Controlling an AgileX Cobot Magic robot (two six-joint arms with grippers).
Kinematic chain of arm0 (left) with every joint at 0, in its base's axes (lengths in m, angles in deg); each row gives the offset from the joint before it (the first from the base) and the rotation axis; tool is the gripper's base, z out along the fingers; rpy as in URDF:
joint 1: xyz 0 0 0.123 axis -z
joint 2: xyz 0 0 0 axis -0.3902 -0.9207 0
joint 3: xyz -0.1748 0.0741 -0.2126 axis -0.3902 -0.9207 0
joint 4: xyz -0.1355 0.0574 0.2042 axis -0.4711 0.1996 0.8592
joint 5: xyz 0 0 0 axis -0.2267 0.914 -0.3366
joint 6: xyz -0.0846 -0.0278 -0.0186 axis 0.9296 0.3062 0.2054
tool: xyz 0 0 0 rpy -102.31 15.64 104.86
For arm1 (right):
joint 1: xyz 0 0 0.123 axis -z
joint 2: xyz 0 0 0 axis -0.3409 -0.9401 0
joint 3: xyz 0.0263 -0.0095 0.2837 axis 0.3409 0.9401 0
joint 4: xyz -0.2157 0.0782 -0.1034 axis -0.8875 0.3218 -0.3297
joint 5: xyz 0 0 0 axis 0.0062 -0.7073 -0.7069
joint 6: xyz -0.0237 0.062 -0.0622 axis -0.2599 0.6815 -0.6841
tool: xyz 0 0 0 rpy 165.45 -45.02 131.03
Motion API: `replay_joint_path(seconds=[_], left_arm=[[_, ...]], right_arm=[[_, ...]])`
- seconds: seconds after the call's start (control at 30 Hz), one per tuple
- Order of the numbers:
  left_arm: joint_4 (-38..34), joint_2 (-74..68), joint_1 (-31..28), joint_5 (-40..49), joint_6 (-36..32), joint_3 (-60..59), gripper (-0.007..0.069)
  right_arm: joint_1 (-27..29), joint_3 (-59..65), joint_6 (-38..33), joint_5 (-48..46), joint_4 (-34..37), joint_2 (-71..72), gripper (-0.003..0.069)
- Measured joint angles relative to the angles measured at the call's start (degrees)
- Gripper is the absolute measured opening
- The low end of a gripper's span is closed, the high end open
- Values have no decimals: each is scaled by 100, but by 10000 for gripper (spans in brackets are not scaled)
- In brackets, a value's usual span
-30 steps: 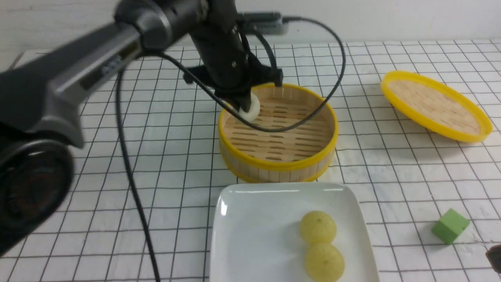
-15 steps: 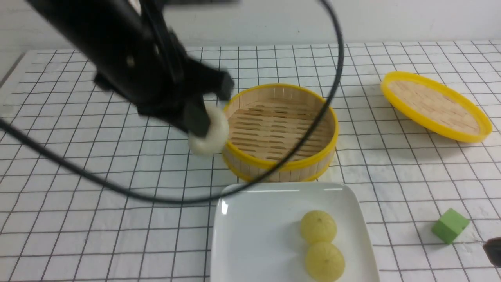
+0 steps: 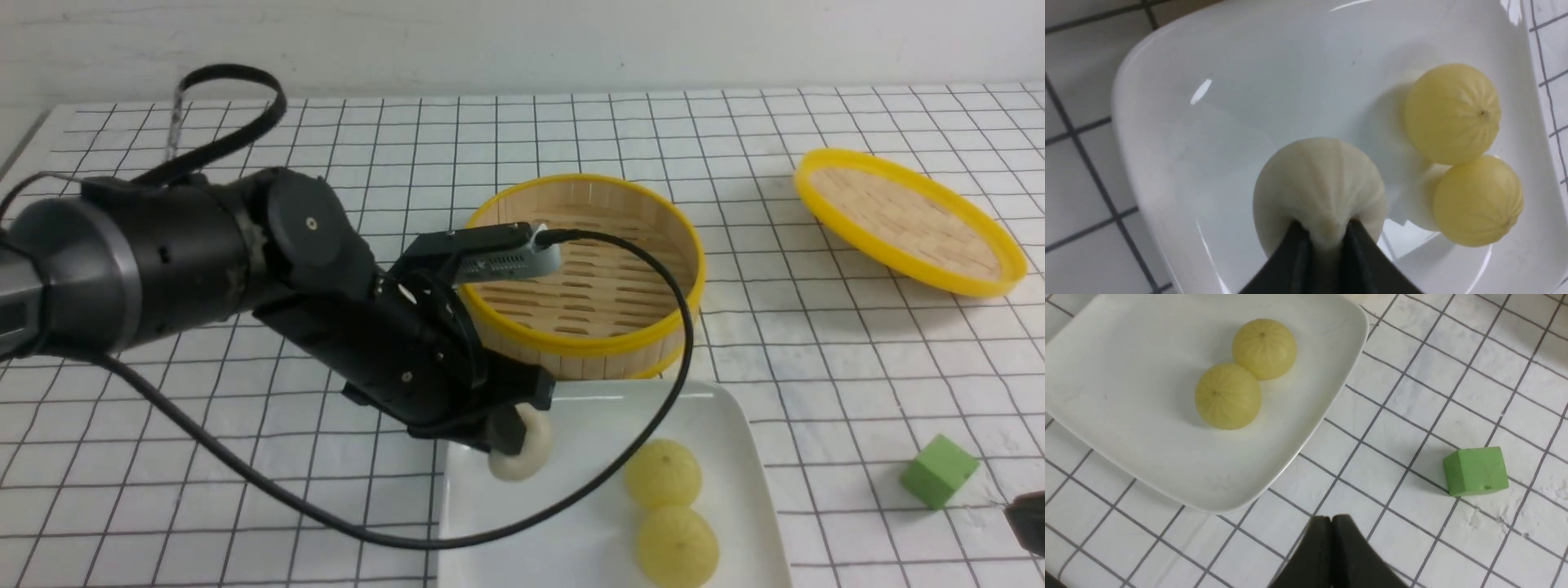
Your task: Put the steamed buns into the plate on the white-black tablecloth.
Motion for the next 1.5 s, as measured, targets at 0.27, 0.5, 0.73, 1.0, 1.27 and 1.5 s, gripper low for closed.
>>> replay_joint_path(seconds=[0.27,0.5,0.73,1.0,1.27,1.5], left_arm=[[-23,-126,0,-33,-109,29,363],[197,-121,0,82,-109,349,409],[315,-121,0,105,-118,407,393],[521,-121,0,145,-134,407,285],[534,-121,0,199,-134,411,143],[557,-121,0,323,-134,411,22]], right_arm=[[0,0,0,-782,-30,649,12],[0,91,2,-916,-252,2002,12],[0,1191,7,1217,60,2756,17],[0,2044,-659,2397,1413,2785,27],[0,2049,-1444,2848,1439,2785,36],[0,2061,-1462,3314,1328,2785,41]])
